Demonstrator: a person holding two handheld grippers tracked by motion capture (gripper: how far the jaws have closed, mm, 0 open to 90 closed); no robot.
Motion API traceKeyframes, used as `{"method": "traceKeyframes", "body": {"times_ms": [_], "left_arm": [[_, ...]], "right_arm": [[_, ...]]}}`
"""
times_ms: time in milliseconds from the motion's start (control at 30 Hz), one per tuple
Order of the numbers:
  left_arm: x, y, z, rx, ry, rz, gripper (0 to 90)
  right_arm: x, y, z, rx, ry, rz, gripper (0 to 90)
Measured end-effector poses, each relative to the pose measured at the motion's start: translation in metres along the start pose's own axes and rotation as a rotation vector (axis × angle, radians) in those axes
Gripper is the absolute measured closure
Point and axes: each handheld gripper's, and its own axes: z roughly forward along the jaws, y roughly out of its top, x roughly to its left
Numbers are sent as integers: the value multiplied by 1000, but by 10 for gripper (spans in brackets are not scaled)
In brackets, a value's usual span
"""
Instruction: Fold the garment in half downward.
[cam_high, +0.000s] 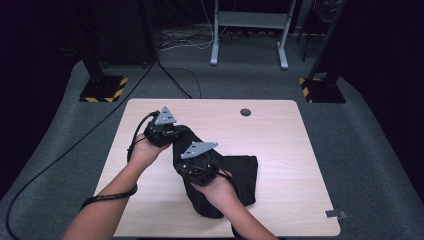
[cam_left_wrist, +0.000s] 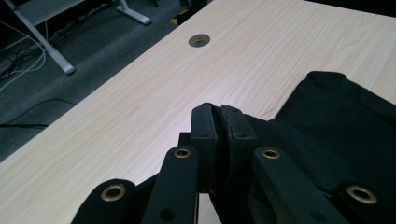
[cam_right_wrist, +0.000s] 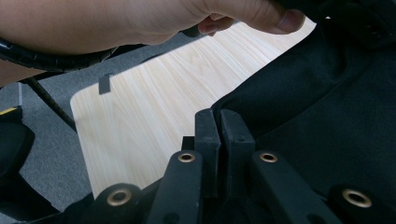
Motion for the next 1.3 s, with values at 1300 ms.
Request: {"method": "traceKeyframes", "body": {"times_ms": [1300], "left_arm": [[-25, 37, 38, 88, 11, 63, 838]], "right_arm": [[-24, -19, -21, -95, 9, 118, 865]]}}
